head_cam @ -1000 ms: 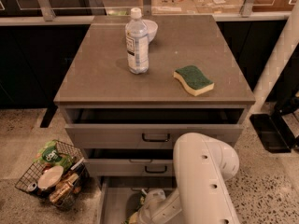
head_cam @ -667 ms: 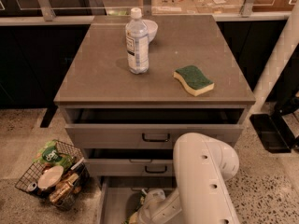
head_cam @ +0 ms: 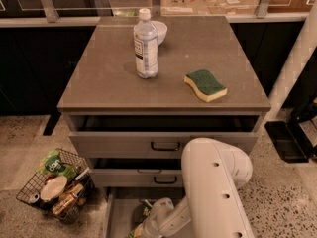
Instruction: Pick green jalapeno chip bag from bottom drawer and place on counter
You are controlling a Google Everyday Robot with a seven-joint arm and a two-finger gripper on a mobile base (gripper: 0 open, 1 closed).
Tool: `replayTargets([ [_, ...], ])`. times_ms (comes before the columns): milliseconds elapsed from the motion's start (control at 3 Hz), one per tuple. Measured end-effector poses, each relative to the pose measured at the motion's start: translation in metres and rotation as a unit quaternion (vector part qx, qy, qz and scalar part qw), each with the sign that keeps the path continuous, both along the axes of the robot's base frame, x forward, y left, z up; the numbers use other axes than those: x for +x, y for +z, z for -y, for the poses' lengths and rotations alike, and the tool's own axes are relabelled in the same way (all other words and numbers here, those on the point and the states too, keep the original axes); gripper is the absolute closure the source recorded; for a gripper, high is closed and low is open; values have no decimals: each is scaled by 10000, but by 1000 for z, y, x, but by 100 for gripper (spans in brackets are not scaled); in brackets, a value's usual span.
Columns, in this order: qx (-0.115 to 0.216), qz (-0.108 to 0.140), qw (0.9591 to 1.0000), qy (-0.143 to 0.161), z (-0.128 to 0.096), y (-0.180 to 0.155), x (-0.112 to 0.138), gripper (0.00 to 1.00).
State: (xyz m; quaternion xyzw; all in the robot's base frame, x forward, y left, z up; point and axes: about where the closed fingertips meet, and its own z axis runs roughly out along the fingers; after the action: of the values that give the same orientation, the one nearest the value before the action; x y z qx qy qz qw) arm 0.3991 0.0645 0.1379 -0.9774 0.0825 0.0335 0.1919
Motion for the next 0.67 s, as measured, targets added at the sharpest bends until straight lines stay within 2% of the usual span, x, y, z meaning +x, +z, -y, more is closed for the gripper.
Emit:
replayTargets([
  [333, 99, 161, 9987, 466, -29, 27, -3, 100],
  [667, 110, 260, 9958, 875, -56, 51, -6, 100],
])
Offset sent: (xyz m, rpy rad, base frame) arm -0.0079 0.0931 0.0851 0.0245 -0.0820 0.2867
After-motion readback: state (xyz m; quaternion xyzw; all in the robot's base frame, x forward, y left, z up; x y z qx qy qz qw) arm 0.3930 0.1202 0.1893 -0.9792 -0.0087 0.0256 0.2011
